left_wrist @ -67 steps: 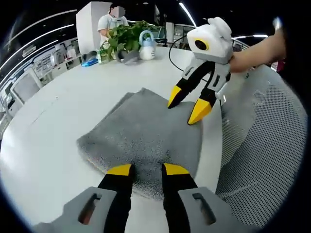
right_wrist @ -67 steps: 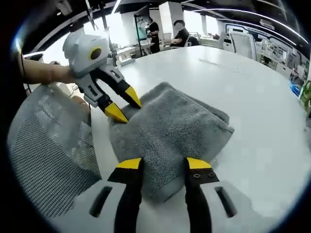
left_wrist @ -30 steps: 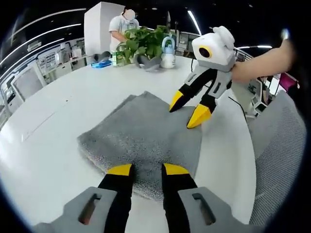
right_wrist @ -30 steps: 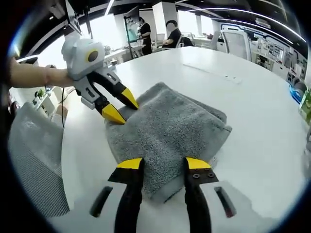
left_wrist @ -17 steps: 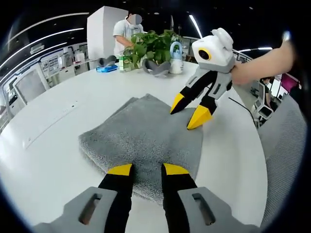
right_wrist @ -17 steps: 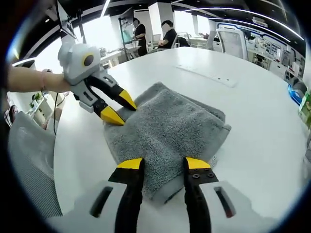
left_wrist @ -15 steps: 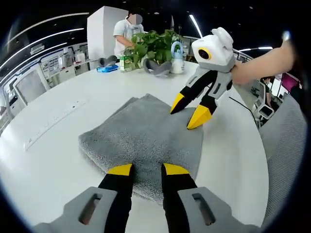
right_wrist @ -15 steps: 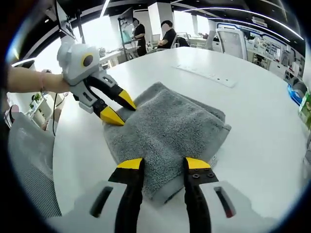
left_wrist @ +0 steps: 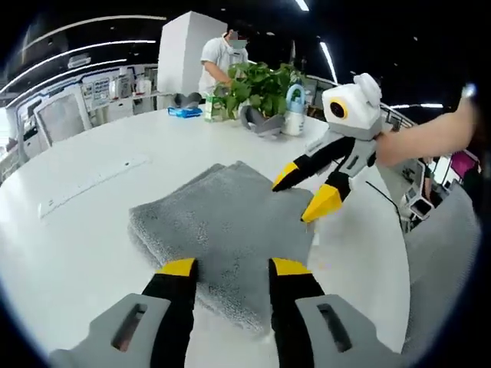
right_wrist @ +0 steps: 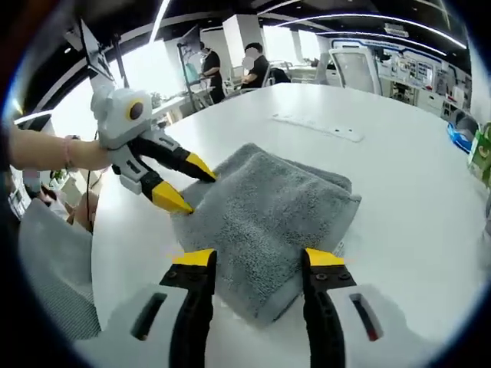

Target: Fold the towel on the table until its edges align and the towel forms a compact rectangular stack.

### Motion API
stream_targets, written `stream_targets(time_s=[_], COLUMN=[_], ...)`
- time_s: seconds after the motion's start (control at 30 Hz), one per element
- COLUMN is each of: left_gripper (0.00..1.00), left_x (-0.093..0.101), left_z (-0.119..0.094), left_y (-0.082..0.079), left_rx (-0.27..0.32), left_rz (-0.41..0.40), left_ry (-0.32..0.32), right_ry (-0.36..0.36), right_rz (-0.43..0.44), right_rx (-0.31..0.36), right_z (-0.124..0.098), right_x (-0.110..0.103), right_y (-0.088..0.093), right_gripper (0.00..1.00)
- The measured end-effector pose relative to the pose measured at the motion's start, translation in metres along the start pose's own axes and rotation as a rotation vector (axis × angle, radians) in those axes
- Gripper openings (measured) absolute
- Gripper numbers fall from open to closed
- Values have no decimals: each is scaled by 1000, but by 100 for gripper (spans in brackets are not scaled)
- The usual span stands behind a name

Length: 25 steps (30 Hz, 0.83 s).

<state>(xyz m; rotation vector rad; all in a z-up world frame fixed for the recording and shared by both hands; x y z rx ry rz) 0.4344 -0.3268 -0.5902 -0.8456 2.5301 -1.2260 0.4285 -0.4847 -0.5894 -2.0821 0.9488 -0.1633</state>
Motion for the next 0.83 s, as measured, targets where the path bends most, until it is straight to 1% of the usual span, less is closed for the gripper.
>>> stream_targets(time_s=[0.03,0.07,0.1,0.13,0.17,0.23,0.27,0.3,0.33,0.37,0.4,0.43,0.47,0.5,0.53,0.57,0.6,0.63,0.67,0.77,0.83], left_gripper=[66,77,87,94,96,99,99,99,99,99,99,99,99,99,99,99,99,99,99,99,99], left_x=[3,9,16,21,28,34,39,43,47,48,52,54,55,58,61,63,64,63,63,67,71], left_z=[-4,-12,-21,-27,-38,-55,-67,-76,-88,-91,-103,-111,-115,-131,-143,-150,-158,-168,-175,-195,-208], left_y=[-1,0,0,-1,-1,-5,-8,-10,-11,-12,-14,-16,-16,-17,-17,-17,-17,-14,-13,-6,-5], left_rx=[14,32,54,78,100,145,187,209,235,244,276,295,300,322,338,348,357,367,375,380,409], left_rz=[35,57,49,45,30,2,-19,-40,-68,-77,-96,-103,-107,-98,-95,-106,-112,-109,-112,-127,-137], left_ry=[-19,-39,-55,-57,-54,-83,-102,-114,-132,-137,-153,-164,-171,-224,-255,-266,-281,-319,-340,-375,-395], right_ry=[17,35,42,45,52,72,120,95,123,134,135,138,143,148,155,169,198,207,209,231,244], right_rz=[-13,-24,-25,-30,-30,-37,-45,-60,-52,-44,-44,-45,-44,-43,-48,-54,-59,-54,-40,-3,4], right_rx=[25,56,73,91,107,136,179,177,175,172,178,200,226,252,275,295,324,334,350,424,436], right_z=[-5,-13,-19,-27,-35,-46,-56,-62,-71,-77,-82,-91,-100,-108,-116,-123,-134,-141,-150,-172,-183], right_x=[-1,-5,-8,-14,-19,-25,-25,-33,-35,-37,-40,-45,-49,-52,-55,-56,-58,-59,-62,-65,-67], right_y=[-1,0,1,3,5,8,6,8,10,11,12,10,7,3,1,-2,-6,-7,-7,-9,-5], right_gripper=[65,73,77,81,86,96,99,100,99,99,99,99,99,99,99,99,99,99,99,99,99])
Point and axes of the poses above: the point that each gripper's makers call its tool centre point, and the gripper's own axes: z roughly forward along the fingers, x roughly to its right, y roughly out of its underside, the point moved 4 cm from there along -z, roughly backward along the fingers, and after that the axes turned 6 degrees about -x, right-handed, at the moved point
